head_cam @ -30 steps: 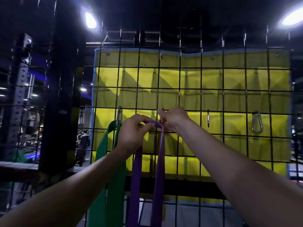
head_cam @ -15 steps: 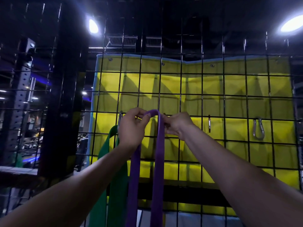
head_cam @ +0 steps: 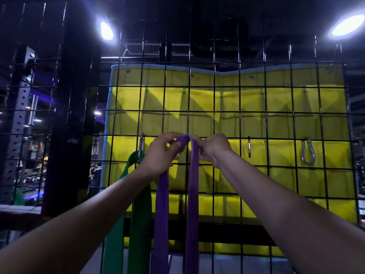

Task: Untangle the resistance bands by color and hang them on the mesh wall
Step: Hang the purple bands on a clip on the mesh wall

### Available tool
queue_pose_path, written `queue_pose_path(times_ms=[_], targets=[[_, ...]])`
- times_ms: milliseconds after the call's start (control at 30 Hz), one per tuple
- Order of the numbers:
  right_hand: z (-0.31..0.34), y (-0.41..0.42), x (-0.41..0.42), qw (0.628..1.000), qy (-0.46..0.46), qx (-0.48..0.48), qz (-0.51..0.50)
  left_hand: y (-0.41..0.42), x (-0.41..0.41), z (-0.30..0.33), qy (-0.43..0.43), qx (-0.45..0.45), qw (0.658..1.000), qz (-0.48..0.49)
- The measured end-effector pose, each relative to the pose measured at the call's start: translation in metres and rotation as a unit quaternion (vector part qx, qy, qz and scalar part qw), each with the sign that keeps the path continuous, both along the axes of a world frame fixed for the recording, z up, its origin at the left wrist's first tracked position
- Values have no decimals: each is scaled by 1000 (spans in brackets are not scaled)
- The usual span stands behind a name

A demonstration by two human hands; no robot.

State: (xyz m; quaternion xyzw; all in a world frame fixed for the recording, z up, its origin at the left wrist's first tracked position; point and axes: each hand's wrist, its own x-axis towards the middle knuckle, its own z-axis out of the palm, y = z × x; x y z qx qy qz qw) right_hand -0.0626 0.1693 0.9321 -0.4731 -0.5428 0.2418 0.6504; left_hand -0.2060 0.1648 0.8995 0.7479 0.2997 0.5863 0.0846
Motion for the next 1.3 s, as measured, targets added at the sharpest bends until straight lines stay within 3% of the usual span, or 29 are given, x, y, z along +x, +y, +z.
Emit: queue_pose_path(times_ms=[267, 467, 600, 867, 1300], targets=[[0, 1, 1, 1000, -15, 11, -4, -10, -7, 27, 143, 8, 988, 58], [1, 7, 3, 998, -39, 12, -38, -17, 5, 54, 329, 35, 927, 176], [1, 6, 2, 999, -38, 17, -33, -15, 7, 49, 312, 48, 929, 193], [-1, 7, 4, 986, -131, 37, -96, -12, 9, 36, 309, 62, 921, 227], [8, -3, 9, 974, -191, -26, -119, -20, 16, 32, 435, 184, 825, 309]])
